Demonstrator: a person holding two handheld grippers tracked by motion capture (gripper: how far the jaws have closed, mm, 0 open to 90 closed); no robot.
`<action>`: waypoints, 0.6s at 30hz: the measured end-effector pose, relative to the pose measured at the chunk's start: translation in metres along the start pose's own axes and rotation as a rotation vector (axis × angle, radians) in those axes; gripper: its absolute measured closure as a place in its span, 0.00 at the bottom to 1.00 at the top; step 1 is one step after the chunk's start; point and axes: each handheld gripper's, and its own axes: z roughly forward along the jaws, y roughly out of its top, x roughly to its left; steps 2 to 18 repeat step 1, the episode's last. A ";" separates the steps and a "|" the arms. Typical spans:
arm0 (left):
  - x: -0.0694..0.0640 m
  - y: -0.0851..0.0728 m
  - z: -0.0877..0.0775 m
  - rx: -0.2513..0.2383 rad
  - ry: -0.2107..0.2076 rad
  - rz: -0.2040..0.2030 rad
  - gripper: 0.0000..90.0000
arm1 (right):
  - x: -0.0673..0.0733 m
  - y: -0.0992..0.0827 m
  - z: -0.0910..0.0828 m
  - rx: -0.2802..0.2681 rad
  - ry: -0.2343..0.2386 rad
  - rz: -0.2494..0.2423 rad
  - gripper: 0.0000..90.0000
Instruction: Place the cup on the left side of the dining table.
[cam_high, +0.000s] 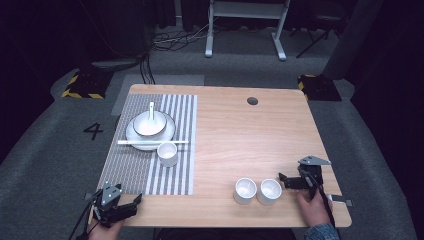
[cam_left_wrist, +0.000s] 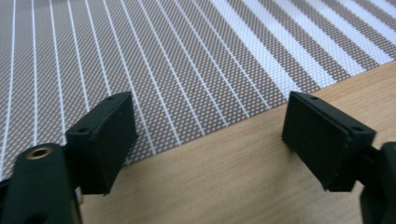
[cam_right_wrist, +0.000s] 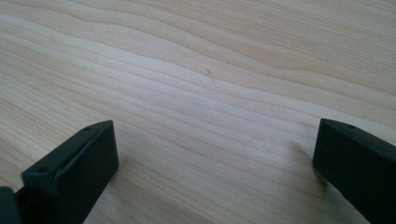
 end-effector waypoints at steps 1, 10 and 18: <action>0.000 0.000 0.000 0.000 0.000 0.000 0.17 | 0.000 0.000 0.000 0.000 0.000 0.000 0.00; 0.000 0.000 0.000 0.000 0.000 0.000 0.17 | 0.000 0.000 0.000 0.000 0.000 0.000 0.00; 0.000 0.000 0.000 0.000 0.000 0.000 0.17 | 0.000 0.000 0.000 0.000 0.000 0.000 0.00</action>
